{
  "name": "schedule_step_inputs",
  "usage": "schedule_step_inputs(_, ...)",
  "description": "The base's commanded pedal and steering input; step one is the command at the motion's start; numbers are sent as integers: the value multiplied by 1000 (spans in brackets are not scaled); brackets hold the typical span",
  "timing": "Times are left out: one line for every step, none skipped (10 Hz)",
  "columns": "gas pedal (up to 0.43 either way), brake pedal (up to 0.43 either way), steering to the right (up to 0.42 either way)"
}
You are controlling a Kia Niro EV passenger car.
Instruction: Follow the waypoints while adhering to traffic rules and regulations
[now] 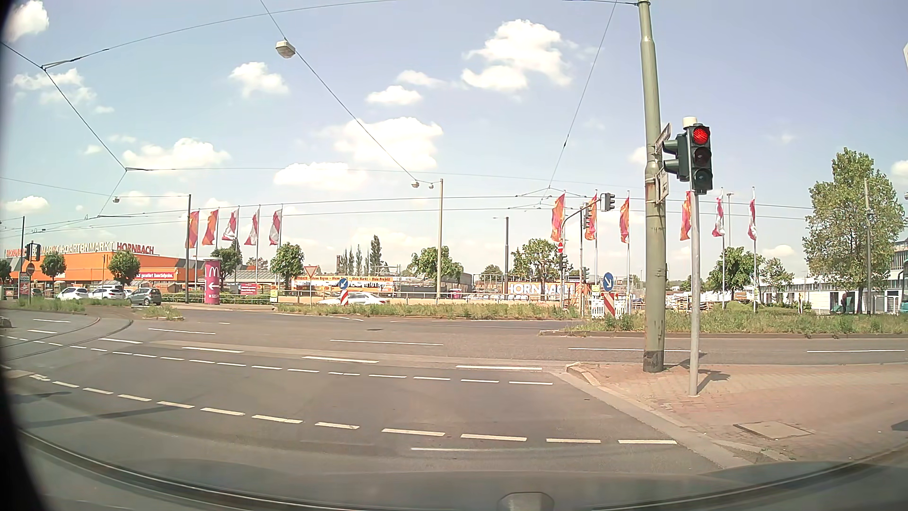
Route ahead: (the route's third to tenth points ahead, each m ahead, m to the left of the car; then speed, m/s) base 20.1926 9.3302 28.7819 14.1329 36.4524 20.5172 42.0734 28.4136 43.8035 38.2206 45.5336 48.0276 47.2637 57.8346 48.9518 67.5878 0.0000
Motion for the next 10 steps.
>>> schedule_step_inputs(0, 348, -48)
schedule_step_inputs(0, 348, -48)
schedule_step_inputs(0, 348, -48)
schedule_step_inputs(0, 348, -48)
schedule_step_inputs(0, 348, -48)
schedule_step_inputs(0, 348, -48)
schedule_step_inputs(0, 348, -48)
schedule_step_inputs(0, 348, -49)
schedule_step_inputs(0, 348, -48)
schedule_step_inputs(0, 348, -49)
